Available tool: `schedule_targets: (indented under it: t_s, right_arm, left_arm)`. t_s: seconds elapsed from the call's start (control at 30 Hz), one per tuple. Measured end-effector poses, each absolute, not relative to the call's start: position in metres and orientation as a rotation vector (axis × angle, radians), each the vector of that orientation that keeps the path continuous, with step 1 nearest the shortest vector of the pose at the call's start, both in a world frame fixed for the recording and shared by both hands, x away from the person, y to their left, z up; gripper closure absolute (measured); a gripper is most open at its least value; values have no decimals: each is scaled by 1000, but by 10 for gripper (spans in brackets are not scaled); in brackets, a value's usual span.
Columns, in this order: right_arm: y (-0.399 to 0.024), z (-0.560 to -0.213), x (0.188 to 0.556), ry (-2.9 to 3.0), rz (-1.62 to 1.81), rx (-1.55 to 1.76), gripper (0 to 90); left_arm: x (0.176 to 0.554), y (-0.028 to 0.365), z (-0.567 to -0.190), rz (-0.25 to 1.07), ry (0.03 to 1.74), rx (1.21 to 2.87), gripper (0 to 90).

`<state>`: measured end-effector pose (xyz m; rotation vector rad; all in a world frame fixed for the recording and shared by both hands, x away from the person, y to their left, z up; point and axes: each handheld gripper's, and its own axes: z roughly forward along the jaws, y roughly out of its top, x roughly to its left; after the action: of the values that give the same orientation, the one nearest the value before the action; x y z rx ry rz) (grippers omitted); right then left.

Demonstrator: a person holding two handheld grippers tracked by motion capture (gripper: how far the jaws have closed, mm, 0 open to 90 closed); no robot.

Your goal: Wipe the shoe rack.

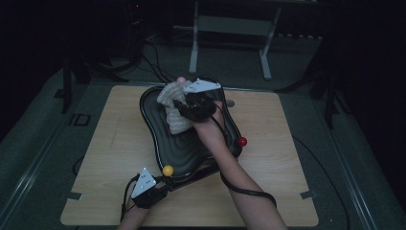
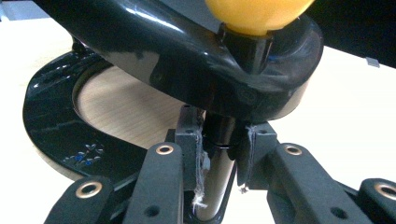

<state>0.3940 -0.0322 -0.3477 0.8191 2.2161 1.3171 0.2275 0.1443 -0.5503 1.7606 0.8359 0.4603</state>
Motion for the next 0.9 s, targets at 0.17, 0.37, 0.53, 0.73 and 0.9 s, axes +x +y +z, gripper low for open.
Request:
schedule_targets:
  t_s: [0.17, 0.37, 0.53, 0.73, 0.9]
  right_arm:
    - [-23, -353, 421, 2242, 1279, 869, 675]
    - [-17, -375, 429, 2237, 1230, 876, 676]
    - [-19, -382, 420, 2248, 1217, 864, 679]
    - [-26, -390, 406, 2275, 1203, 824, 679]
    - [-35, -400, 393, 2283, 1200, 786, 679]
  left_arm:
    - [227, 147, -550, 455, 838, 1758, 725]
    - [227, 147, -550, 455, 840, 1760, 725]
    - [226, 147, -550, 458, 848, 1756, 724]
    - [226, 147, -550, 460, 850, 1755, 725]
    - [226, 147, -551, 461, 851, 1752, 725]
